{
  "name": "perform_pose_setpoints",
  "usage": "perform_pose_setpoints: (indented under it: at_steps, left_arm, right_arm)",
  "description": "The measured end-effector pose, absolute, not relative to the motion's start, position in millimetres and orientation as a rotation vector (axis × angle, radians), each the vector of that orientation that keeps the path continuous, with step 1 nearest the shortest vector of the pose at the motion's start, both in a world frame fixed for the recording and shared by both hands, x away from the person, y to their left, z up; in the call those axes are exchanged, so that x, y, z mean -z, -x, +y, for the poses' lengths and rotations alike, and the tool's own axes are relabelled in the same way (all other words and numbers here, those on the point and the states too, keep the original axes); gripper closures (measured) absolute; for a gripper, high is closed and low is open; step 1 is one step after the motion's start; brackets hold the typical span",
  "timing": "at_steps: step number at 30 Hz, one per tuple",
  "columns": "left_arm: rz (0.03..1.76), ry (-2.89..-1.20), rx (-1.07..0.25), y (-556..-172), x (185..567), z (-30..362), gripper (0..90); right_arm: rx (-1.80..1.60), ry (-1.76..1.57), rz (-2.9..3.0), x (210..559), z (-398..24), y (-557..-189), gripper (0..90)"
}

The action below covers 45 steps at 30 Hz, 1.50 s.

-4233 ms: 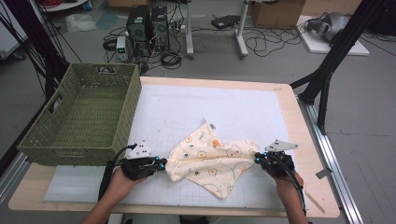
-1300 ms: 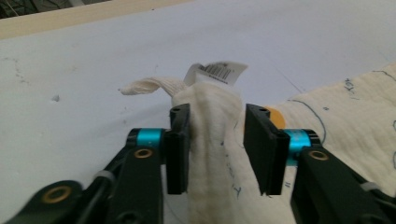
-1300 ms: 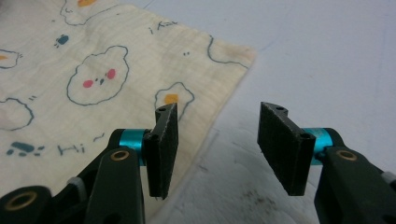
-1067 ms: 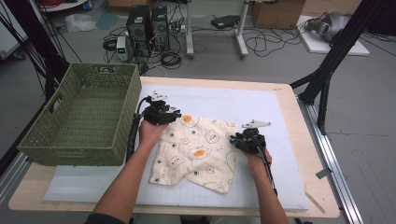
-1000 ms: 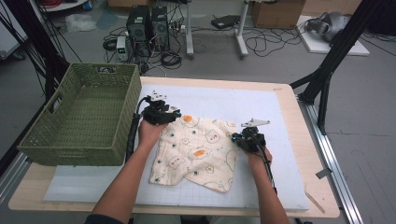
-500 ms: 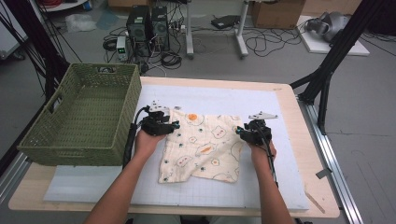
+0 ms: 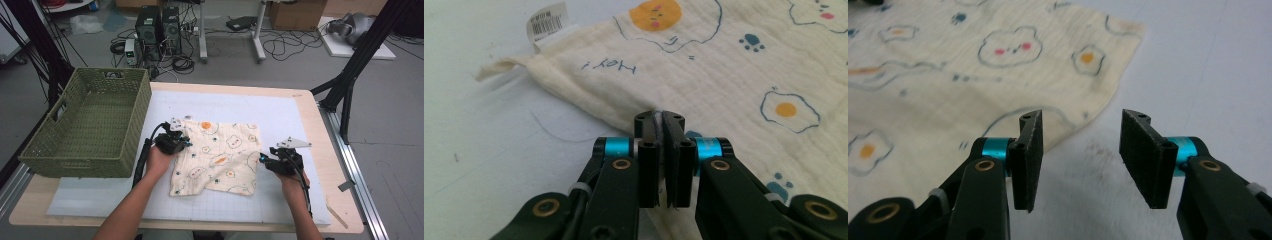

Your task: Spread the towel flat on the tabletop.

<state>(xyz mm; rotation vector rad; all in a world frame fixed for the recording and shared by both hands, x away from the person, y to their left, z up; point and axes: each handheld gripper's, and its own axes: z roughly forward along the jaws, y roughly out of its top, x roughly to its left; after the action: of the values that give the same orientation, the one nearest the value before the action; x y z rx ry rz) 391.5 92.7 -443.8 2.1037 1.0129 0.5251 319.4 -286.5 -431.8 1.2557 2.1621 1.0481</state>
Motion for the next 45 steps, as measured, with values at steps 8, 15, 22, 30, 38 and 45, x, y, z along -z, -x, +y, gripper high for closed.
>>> perform_pose_setpoints:
  at_steps: [8,15,22,30,38,45]
  left_arm:
    - [1.127,-2.032,-0.58,-396.1,441.4,110.5,85.8]
    - [1.118,-2.025,-0.559,-396.0,441.7,111.1,85.8]
    - [1.115,-2.041,-0.549,-394.7,443.6,104.6,86.1]
    - [1.097,-1.929,-0.48,-383.0,437.6,105.6,46.8]
    - [1.002,-1.974,-0.378,-351.2,439.2,109.8,38.3]
    - [0.969,-1.982,-0.361,-323.7,449.1,114.3,39.2]
  right_arm:
    - [-1.19,-1.211,2.259,441.4,-276.9,-295.1,49.2]
    - [-1.091,-1.145,2.394,445.7,-255.3,-295.1,83.1]
    - [-0.934,-1.182,2.367,438.6,-280.5,-290.5,87.2]
    - [-1.042,-1.196,2.307,437.6,-295.7,-281.8,56.9]
    - [-1.075,-1.241,2.183,433.6,-302.3,-279.2,42.1]
    - [-1.1,-1.258,2.125,427.3,-308.9,-272.9,41.8]
